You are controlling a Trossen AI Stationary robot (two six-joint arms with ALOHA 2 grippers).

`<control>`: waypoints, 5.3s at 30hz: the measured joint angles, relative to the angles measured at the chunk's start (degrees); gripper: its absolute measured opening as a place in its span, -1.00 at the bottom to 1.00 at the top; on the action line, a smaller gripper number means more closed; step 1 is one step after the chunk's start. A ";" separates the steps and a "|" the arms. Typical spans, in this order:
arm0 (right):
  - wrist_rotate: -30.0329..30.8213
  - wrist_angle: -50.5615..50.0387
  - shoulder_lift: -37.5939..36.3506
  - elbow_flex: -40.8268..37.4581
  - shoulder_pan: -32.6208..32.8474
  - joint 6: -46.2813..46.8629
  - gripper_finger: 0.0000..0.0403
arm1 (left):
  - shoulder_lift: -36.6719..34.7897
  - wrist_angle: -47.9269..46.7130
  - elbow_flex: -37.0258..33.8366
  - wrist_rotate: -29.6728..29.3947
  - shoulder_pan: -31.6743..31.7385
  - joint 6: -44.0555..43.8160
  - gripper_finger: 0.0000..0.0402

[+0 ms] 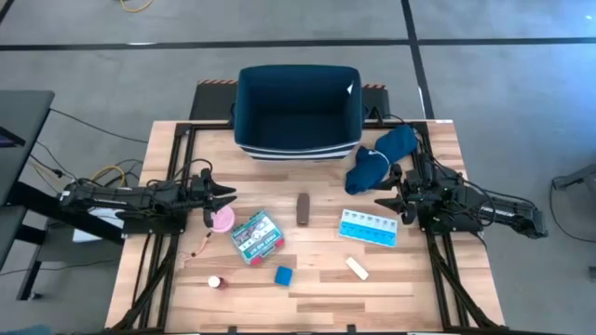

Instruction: Pick & place medical supplies in basket/bin

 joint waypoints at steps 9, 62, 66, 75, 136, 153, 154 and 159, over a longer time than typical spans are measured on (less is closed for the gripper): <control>0.00 0.00 -0.01 0.01 0.00 0.01 0.12 | 0.01 0.02 0.00 0.00 0.01 0.00 -0.45; 0.00 -0.02 0.00 0.00 0.00 0.00 0.12 | 0.01 0.24 0.00 0.02 0.00 -0.06 -0.45; 0.01 0.00 -0.02 0.00 0.00 0.00 0.12 | -0.02 0.70 0.02 0.02 0.01 -4.37 -0.45; 0.00 -0.02 0.00 0.00 0.00 0.00 0.12 | -0.02 0.32 0.02 0.02 0.02 -1.35 -0.45; 0.01 -0.01 0.00 0.02 0.00 0.00 0.12 | 0.42 0.71 0.02 -8.15 0.00 -12.33 -0.45; 0.02 -0.01 -0.02 0.01 0.00 0.00 0.12 | 0.40 -0.42 0.99 -18.16 0.02 1.01 -0.45; 0.02 -0.01 0.00 0.01 0.00 0.00 0.12 | 0.40 -0.50 1.01 -18.15 0.02 0.57 -0.45; 0.02 0.00 0.00 0.02 0.00 0.00 0.12 | 0.40 -0.32 1.09 -17.86 0.02 0.52 -0.45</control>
